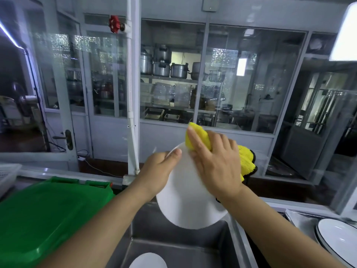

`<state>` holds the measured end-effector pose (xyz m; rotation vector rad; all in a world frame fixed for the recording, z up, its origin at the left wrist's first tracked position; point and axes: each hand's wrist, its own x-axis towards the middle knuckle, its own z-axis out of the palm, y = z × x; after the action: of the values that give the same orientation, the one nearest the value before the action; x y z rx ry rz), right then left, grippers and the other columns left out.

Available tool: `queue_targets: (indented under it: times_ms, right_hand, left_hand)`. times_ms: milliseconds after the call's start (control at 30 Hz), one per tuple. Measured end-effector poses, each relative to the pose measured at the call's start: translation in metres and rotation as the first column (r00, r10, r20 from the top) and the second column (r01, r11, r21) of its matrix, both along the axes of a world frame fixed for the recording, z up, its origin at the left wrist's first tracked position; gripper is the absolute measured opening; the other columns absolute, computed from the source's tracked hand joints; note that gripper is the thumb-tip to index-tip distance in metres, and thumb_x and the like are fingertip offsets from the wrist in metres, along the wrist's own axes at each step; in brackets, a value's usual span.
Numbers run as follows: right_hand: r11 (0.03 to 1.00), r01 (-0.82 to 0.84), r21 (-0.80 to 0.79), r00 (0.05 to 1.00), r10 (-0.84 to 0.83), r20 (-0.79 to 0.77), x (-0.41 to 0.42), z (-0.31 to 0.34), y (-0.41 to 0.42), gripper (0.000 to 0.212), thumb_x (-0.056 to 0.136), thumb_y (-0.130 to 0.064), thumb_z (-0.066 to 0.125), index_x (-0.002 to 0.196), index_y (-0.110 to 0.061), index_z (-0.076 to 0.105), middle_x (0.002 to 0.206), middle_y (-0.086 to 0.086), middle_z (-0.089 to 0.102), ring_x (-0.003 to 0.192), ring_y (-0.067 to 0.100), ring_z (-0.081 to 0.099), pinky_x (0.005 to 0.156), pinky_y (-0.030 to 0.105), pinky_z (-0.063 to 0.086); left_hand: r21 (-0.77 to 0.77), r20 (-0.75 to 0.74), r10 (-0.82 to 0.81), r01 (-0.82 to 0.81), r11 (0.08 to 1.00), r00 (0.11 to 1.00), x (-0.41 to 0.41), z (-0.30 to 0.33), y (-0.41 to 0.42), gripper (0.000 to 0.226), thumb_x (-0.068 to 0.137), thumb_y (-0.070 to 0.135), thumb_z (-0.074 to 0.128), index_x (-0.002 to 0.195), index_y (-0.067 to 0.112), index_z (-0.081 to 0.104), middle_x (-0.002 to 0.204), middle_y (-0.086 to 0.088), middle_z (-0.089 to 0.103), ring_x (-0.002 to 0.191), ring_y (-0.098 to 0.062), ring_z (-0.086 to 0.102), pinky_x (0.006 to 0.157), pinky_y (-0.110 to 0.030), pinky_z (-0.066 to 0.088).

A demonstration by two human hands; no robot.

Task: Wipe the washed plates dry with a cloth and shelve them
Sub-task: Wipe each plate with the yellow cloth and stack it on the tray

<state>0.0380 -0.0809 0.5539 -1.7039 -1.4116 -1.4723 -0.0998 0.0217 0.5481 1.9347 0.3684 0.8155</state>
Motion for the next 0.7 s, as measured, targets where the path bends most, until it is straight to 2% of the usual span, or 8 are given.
queue_targets:
  times_ms: [100,167,233,300,433,500,600,700]
  right_hand:
    - [0.999,-0.033,-0.008,0.998,0.033,0.058,-0.008,0.001,0.005,0.042,0.101,-0.037,0.041,0.142,-0.026,0.04,0.12,0.013,0.06,0.106,0.031,0.052,0.081,0.043,0.039]
    - [1.0,0.009,0.006,1.0,-0.009,0.023,-0.002,-0.001,0.004,0.045,0.1,-0.037,0.042,0.143,-0.026,0.037,0.129,0.013,0.052,0.111,0.033,0.048,0.085,0.044,0.037]
    - [0.995,0.093,0.045,0.993,-0.089,-0.084,0.007,-0.008,0.001,0.049,0.098,-0.035,0.041,0.145,-0.023,0.033,0.131,0.012,0.039,0.108,0.034,0.042,0.089,0.044,0.033]
    - [0.983,0.167,0.077,0.968,-0.148,-0.205,0.012,-0.019,-0.003,0.054,0.095,-0.033,0.04,0.146,-0.017,0.031,0.128,0.013,0.033,0.103,0.033,0.038,0.092,0.044,0.028]
    - [0.97,0.237,0.051,0.927,-0.21,-0.31,0.013,-0.034,-0.005,0.058,0.093,-0.032,0.038,0.146,-0.008,0.031,0.125,0.015,0.032,0.098,0.033,0.035,0.09,0.045,0.025]
    - [0.974,0.225,0.026,0.926,-0.206,-0.316,0.01,-0.028,-0.003,0.059,0.094,-0.032,0.037,0.146,-0.007,0.031,0.126,0.014,0.032,0.099,0.032,0.035,0.089,0.044,0.025]
    - [0.989,0.144,0.014,0.94,-0.132,-0.315,-0.002,-0.018,0.007,0.059,0.094,-0.033,0.037,0.147,-0.008,0.031,0.128,0.011,0.031,0.102,0.032,0.035,0.09,0.043,0.026]
    - [0.999,0.036,-0.012,0.965,-0.037,-0.259,-0.022,-0.02,0.016,0.058,0.092,-0.034,0.04,0.145,-0.01,0.037,0.126,0.006,0.034,0.104,0.03,0.036,0.088,0.04,0.027]
  left_hand:
    - [-0.002,0.057,-0.001,0.002,1.0,0.998,0.002,-0.002,-0.009,0.056,0.092,0.059,0.038,0.099,0.014,0.069,0.09,-0.011,0.071,0.084,-0.019,0.064,0.079,-0.035,0.047]
    - [-0.076,0.105,0.03,-0.022,0.997,0.994,0.0,-0.004,-0.01,0.048,0.089,0.061,0.042,0.091,0.024,0.073,0.088,-0.004,0.074,0.085,-0.02,0.069,0.085,-0.041,0.052]
    - [-0.174,0.146,0.093,-0.067,0.982,0.985,-0.004,-0.005,-0.008,0.046,0.085,0.064,0.046,0.086,0.026,0.073,0.085,-0.004,0.074,0.086,-0.025,0.07,0.085,-0.051,0.053]
    - [-0.263,0.2,0.152,-0.096,0.96,0.968,-0.007,-0.003,-0.009,0.044,0.089,0.059,0.047,0.084,0.021,0.071,0.085,-0.005,0.074,0.088,-0.029,0.068,0.085,-0.053,0.053]
    - [-0.344,0.239,0.22,-0.129,0.93,0.946,-0.007,-0.006,-0.012,0.038,0.094,0.047,0.042,0.084,0.022,0.068,0.08,0.001,0.073,0.084,-0.026,0.068,0.069,-0.039,0.056]
    - [-0.396,0.248,0.218,-0.106,0.912,0.944,-0.004,-0.008,-0.014,0.036,0.095,0.045,0.042,0.085,0.024,0.069,0.079,0.006,0.074,0.085,-0.022,0.069,0.068,-0.033,0.054]
    - [-0.441,0.233,0.221,-0.1,0.892,0.947,0.003,-0.008,-0.016,0.039,0.094,0.049,0.043,0.085,0.023,0.07,0.081,0.004,0.075,0.084,-0.02,0.07,0.074,-0.035,0.055]
    - [-0.464,0.234,0.252,-0.12,0.878,0.939,0.009,-0.005,-0.019,0.045,0.093,0.052,0.044,0.074,0.021,0.071,0.074,0.0,0.074,0.078,-0.02,0.07,0.071,-0.034,0.056]
